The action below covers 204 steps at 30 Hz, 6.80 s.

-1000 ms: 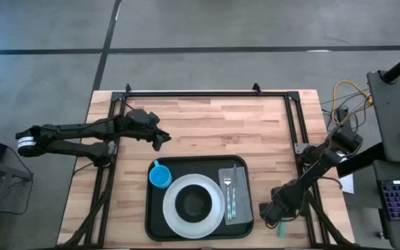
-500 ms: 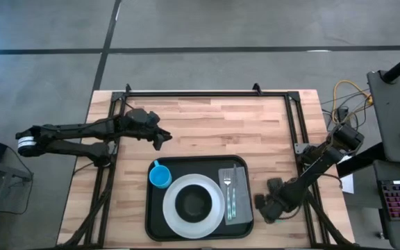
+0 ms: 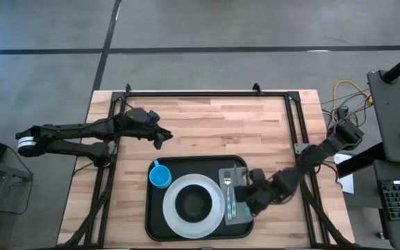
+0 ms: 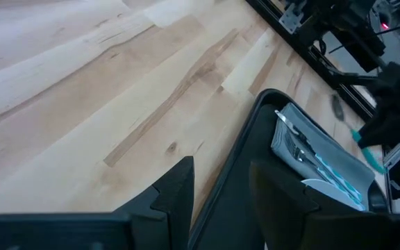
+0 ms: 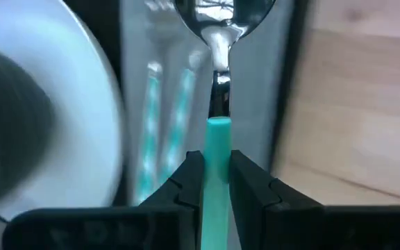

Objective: Set up tray
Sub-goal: Put the green spoon on the gray napkin to the right side of the white knife, then return to Home Position

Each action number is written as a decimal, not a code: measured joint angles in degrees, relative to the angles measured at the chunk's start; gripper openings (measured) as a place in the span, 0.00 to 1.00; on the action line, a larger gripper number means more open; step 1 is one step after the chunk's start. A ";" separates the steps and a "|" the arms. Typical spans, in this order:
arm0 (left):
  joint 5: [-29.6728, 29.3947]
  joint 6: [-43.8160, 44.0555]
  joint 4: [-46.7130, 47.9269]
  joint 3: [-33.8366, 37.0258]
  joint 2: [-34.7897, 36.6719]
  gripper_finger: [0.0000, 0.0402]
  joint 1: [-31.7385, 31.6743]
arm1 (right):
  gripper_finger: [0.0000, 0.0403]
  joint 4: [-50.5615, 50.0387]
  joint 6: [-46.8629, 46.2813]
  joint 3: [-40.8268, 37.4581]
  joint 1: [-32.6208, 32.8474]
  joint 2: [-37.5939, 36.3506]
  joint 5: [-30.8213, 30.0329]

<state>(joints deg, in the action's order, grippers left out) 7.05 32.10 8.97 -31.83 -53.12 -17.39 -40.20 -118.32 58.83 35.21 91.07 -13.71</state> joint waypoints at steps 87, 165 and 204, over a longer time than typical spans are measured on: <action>17.08 5.03 -9.22 12.47 45.95 0.30 -0.02 | 0.30 67.41 81.83 -33.69 -31.79 -47.08 8.17; 9.79 8.59 -12.55 31.28 52.94 0.30 15.85 | 0.28 49.98 81.93 -58.25 -31.85 -91.08 -1.31; 9.62 8.59 -12.59 31.23 35.90 0.30 15.85 | 0.28 49.82 81.90 -58.25 -31.72 -89.77 -1.38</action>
<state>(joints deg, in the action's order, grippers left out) 16.67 40.69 -3.62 -0.60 -17.23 -1.54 9.63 -36.42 0.58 3.49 1.30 -15.09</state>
